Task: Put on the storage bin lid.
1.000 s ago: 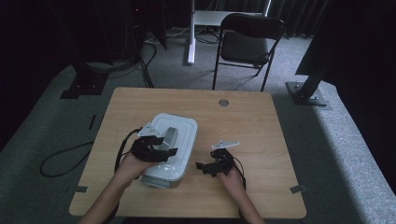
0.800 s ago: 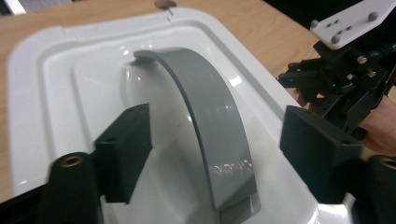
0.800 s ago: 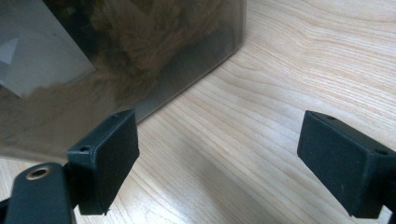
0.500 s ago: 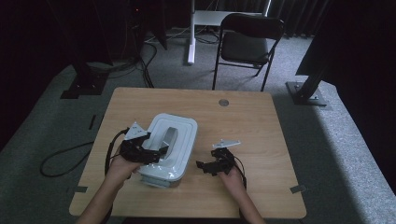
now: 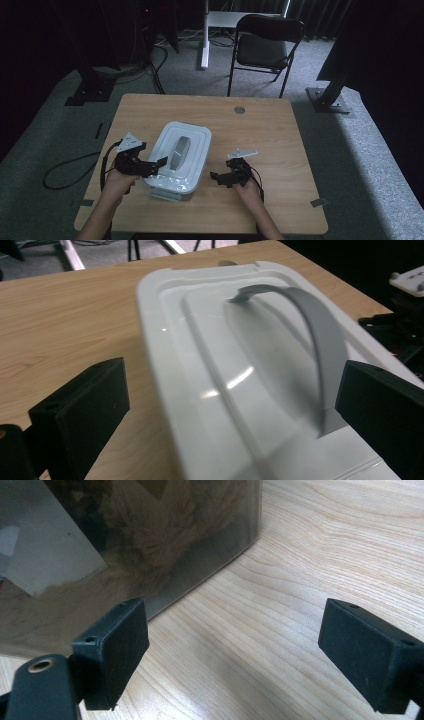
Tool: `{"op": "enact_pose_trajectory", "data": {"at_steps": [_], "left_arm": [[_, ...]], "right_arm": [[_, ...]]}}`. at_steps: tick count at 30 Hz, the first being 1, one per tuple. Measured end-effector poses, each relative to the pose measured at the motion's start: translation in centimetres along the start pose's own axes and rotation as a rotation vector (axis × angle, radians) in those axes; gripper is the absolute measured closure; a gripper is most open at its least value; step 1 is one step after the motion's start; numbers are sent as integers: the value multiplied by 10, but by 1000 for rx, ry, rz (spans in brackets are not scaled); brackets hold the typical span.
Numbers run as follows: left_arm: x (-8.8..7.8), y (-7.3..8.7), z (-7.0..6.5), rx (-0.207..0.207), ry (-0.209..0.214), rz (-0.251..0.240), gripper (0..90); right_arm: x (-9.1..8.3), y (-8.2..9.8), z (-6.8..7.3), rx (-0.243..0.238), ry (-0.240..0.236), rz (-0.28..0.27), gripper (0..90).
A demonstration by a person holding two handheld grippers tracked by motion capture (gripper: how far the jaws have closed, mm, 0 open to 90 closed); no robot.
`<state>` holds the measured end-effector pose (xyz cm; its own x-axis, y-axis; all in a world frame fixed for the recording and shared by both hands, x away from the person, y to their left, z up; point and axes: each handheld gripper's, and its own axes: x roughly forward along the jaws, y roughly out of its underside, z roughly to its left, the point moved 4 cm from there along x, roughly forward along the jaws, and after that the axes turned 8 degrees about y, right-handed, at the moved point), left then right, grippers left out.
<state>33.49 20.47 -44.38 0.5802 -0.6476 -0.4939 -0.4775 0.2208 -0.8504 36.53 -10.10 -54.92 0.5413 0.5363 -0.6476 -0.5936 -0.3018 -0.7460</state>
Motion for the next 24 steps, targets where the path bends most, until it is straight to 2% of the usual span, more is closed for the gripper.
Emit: {"op": "enact_pose_trajectory", "data": {"at_steps": [4,6,11,13,16,21,24], "left_arm": [[-7,5,11,-20,-21,-21,17],[-10,8,17,-26,-45,-24,17],[-11,18,35,-83,-68,-29,17],[-11,23,42,-88,-96,-22,17],[-11,30,51,-114,-117,-20,17],[-14,37,64,-158,-142,-44,17],[-13,42,72,-163,-186,-34,17]], "right_arm": [[0,0,-2,-1,11,-5,121],[0,0,-3,-1,14,-7,120],[1,2,-3,-1,13,-7,121],[1,2,-3,-2,18,-7,121],[1,3,-4,1,20,-7,121],[1,4,-6,4,19,-3,121],[1,5,-6,3,20,-2,121]]}}
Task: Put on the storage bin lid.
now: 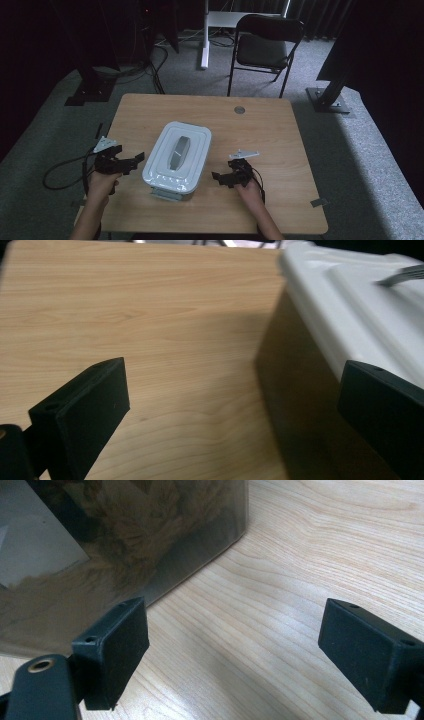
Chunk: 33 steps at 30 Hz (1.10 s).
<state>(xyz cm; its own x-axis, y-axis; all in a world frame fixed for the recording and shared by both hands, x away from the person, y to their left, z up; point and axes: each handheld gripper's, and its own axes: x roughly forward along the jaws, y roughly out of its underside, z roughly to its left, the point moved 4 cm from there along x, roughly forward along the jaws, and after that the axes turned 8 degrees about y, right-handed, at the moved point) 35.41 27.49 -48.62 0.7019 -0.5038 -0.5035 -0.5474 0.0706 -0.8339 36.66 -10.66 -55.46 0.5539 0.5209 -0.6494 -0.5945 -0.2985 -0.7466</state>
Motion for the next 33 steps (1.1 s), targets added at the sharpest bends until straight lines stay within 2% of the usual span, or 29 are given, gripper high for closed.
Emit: {"op": "enact_pose_trajectory", "data": {"at_steps": [6,7,13,23,33], "left_arm": [[8,11,9,-18,-18,29,17],[12,16,13,-27,-24,45,17],[22,26,15,-32,-40,75,17],[38,36,7,-17,-29,110,17],[48,41,-4,1,7,129,17]], "right_arm": [[0,0,0,1,-1,-1,121],[-1,-1,0,3,-2,-2,121],[-2,-2,-1,4,3,-4,121],[-4,-2,-3,7,5,-8,121],[-7,-1,-5,13,8,-9,121]]}}
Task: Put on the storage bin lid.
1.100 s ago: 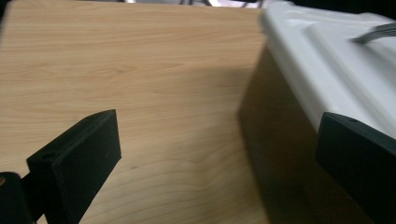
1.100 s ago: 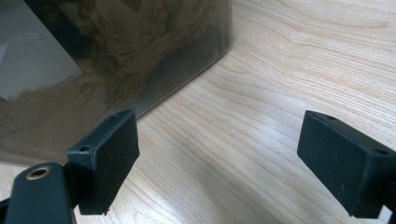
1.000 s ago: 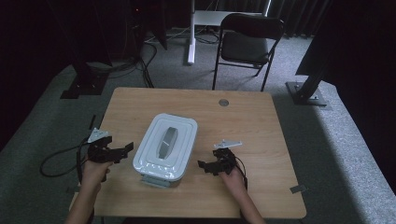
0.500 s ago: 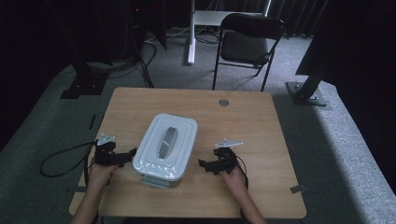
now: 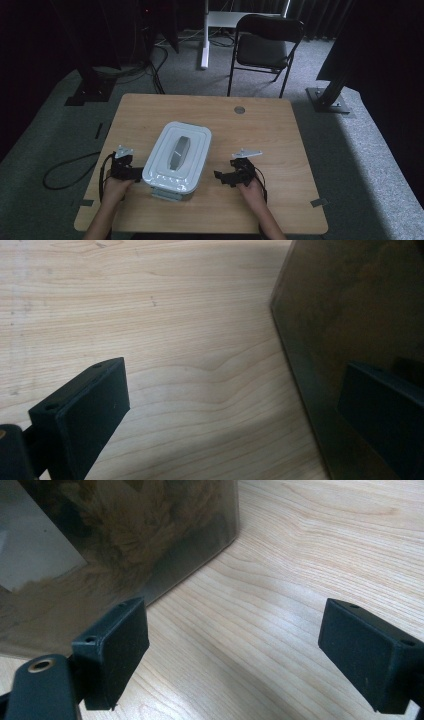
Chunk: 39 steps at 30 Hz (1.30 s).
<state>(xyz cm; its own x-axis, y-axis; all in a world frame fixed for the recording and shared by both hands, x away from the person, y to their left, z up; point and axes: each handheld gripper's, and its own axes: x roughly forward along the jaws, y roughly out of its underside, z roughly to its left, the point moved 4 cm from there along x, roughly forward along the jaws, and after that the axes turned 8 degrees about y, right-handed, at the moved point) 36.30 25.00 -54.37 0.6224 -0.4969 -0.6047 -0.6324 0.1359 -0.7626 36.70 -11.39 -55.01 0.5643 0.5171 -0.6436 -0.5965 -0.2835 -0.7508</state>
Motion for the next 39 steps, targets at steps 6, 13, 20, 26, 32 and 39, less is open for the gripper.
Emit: {"op": "enact_pose_trajectory", "data": {"at_steps": [6,13,20,26,32,39], "left_arm": [[0,2,-3,0,11,-1,17],[6,4,-15,23,34,14,17],[11,6,-26,52,47,26,17],[10,9,-29,60,52,15,16],[9,17,-27,85,43,5,17],[0,26,-17,71,14,-17,17]], "right_arm": [[-1,2,-2,7,1,-1,121],[-3,3,-5,9,8,0,121],[-6,8,-10,19,18,2,121],[-11,15,-20,30,50,-10,121],[-17,24,-32,36,101,-10,121],[-30,36,-50,48,190,-48,121]]}}
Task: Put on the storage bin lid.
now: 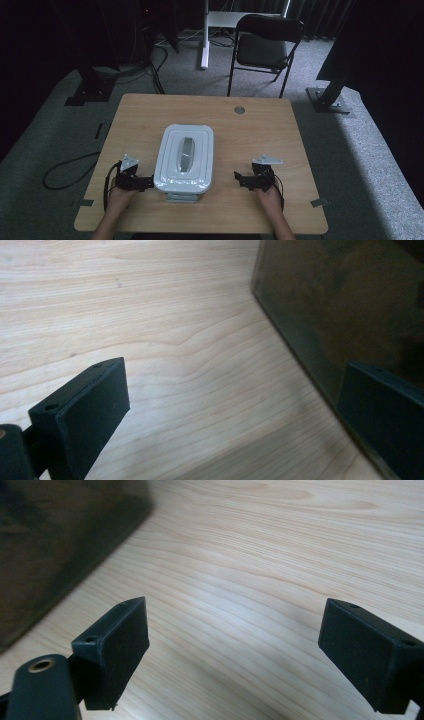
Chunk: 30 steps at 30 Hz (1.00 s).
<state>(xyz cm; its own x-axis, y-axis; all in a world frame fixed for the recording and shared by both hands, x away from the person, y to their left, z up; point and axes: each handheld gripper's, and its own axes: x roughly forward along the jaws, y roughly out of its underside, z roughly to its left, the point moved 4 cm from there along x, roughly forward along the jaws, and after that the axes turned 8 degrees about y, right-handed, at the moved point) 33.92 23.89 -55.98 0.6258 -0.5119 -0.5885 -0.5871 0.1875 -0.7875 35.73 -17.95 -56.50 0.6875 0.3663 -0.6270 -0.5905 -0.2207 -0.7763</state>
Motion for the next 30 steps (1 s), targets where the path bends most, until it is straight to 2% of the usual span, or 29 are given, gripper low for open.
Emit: {"op": "enact_pose_trajectory", "data": {"at_steps": [3,9,13,20,22,26,30], "left_arm": [[-6,4,7,-20,-17,-13,17],[-18,15,19,-50,-43,-26,17],[-27,19,27,-75,-63,-50,17],[-37,25,33,-73,-100,-58,17],[-39,28,35,-71,-104,-55,17],[-42,32,37,-81,-109,-46,17],[-46,37,42,-104,-122,-49,17]], "right_arm": [[-4,4,-8,27,22,-7,121],[-13,11,-25,41,103,-22,121],[-20,14,-35,67,131,-36,120],[-31,20,-50,101,170,-69,120],[-34,23,-56,111,210,-80,120],[-41,27,-65,125,258,-87,120],[-46,33,-73,142,283,-87,120]]}}
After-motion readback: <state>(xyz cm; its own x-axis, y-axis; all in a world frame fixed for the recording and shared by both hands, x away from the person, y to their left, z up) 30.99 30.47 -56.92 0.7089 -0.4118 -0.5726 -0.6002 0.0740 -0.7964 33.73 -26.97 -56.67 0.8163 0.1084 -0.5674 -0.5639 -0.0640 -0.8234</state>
